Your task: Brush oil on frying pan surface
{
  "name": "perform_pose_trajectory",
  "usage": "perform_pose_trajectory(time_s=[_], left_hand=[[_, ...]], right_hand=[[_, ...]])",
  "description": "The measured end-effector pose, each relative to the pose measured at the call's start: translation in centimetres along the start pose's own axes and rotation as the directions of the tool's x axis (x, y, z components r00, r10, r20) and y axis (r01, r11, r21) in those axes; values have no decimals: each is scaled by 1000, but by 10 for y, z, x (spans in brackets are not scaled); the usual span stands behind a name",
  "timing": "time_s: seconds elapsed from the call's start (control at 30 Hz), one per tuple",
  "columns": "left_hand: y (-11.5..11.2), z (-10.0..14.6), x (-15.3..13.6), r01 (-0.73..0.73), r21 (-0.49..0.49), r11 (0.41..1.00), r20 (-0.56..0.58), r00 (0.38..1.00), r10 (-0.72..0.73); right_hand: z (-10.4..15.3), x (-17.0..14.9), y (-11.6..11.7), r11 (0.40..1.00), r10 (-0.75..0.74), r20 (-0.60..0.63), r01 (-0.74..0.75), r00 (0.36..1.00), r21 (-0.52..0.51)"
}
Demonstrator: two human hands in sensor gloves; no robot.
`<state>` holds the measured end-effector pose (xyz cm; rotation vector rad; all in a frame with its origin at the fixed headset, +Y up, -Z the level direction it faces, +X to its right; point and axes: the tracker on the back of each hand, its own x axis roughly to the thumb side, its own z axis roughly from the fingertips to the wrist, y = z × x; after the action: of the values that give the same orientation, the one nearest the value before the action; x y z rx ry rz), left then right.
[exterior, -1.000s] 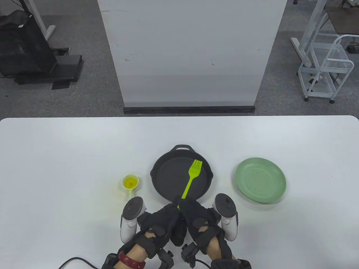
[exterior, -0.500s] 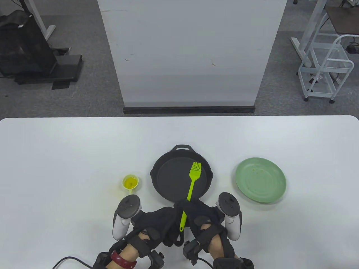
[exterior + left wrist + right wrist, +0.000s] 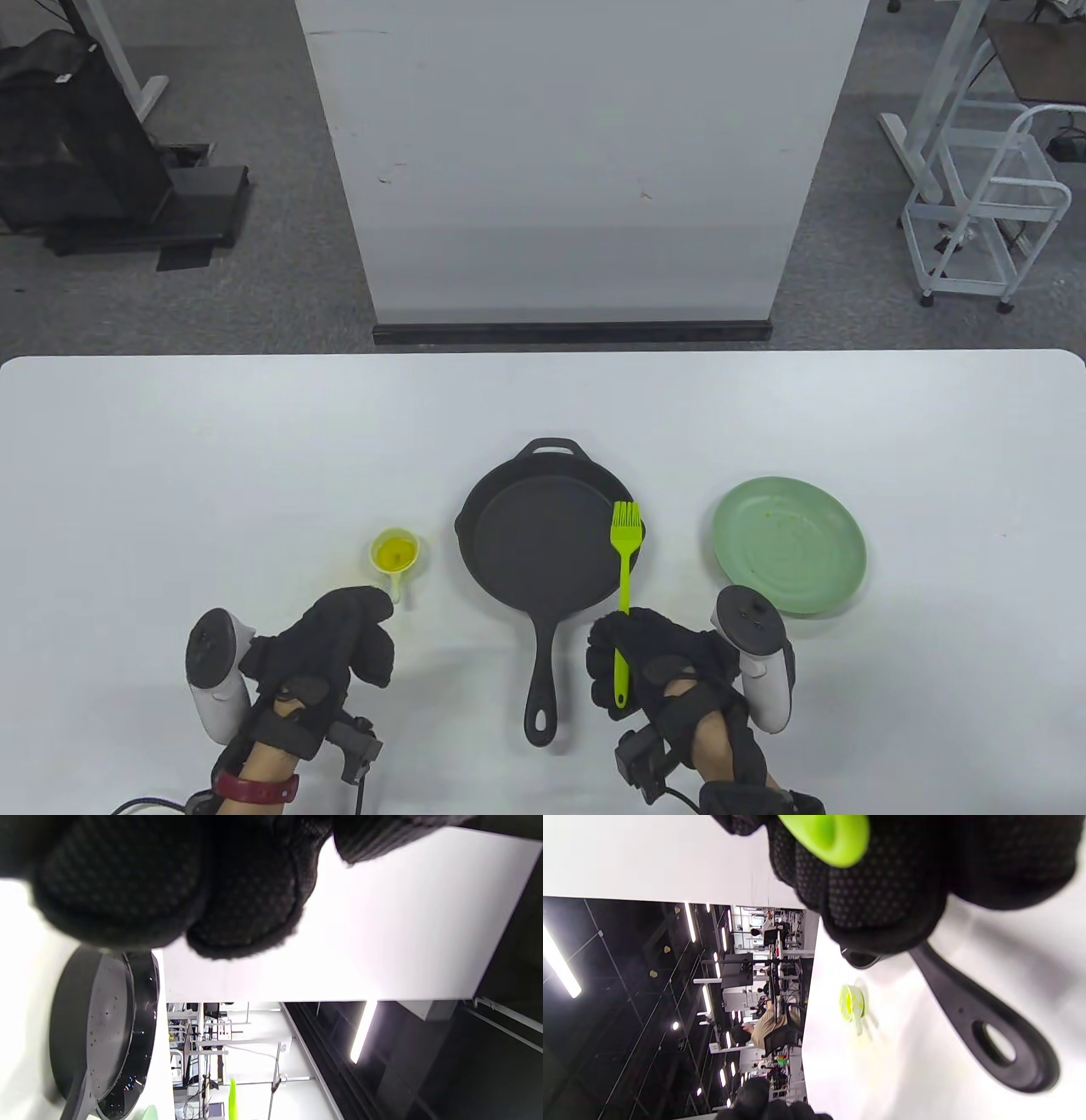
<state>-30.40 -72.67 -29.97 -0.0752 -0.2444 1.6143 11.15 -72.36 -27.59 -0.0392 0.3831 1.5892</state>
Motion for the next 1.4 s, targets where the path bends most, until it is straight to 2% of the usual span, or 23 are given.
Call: perform_pose_trajectory(time_s=[0.07, 0.23, 0.5, 0.7, 0.83, 0.9, 0.97, 1.1, 1.4], left_hand=[[2, 0, 1, 47, -19, 999, 8, 999, -47], [1, 1, 0, 55, -9, 998, 5, 998, -55], [1, 3, -1, 75, -12, 997, 3, 997, -75], [1, 4, -1, 88, -14, 996, -6, 996, -88], [2, 5, -2, 112, 3, 994, -25, 993, -112], [1, 6, -2, 110, -1, 994, -30, 994, -110], [1, 6, -2, 111, 0, 994, -31, 993, -111], [2, 6, -1, 124, 14, 992, -39, 992, -123], [2, 7, -1, 133, 32, 991, -54, 990, -131]], right_hand=[[3, 1, -9, 1000, 3, 3, -3, 1000, -25], [9, 5, -33, 995, 25, -2, -25, 1000, -97], [16, 12, -88, 964, 42, -39, -51, 998, -260], [16, -4, -125, 922, 24, -129, -72, 991, -381], [14, -20, -142, 923, -35, -195, -44, 980, -383], [13, -26, -146, 931, -72, -225, -16, 972, -365], [11, -30, -150, 927, -59, -271, -48, 961, -372], [7, -40, -153, 921, -101, -287, -19, 953, -390], [0, -52, -158, 915, -53, -381, -107, 923, -389]])
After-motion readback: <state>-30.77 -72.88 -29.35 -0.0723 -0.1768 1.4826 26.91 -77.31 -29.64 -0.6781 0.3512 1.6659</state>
